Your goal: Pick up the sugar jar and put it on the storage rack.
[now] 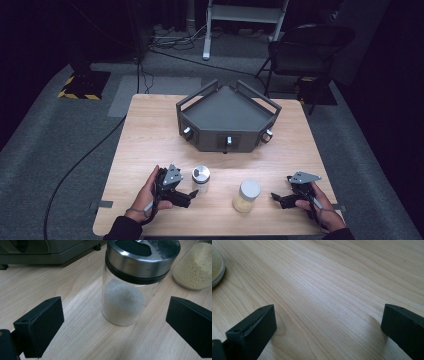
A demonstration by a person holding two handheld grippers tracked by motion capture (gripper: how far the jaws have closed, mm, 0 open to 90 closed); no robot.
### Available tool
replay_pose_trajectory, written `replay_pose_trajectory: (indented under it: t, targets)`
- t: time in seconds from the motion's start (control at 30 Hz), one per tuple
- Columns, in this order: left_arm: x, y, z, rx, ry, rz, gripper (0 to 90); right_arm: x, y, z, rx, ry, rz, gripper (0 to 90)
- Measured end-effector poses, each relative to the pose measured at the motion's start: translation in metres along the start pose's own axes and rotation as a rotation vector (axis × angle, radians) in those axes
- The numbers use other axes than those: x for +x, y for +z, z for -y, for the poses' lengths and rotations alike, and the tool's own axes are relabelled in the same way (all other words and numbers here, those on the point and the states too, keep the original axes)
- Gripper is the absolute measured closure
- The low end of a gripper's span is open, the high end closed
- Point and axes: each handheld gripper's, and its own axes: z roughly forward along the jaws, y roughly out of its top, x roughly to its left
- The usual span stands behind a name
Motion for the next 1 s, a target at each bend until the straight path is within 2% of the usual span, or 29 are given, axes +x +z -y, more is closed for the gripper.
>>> replay_pose_trajectory:
  t: [0.4,0.87,1.0]
  targets:
    - [-0.001,0.018,-0.01,0.014,0.003,0.019,1.4,0.0,0.0,0.0,0.0,0.0,0.0,0.0]
    - [0.003,0.036,-0.013,0.003,-0.042,0.057,2.2,0.0,0.0,0.0,0.0,-0.001,-0.002,0.0]
    - [0.004,0.04,-0.011,-0.004,-0.057,0.063,5.7,0.0,0.0,0.0,0.0,-0.002,-0.002,0.0]
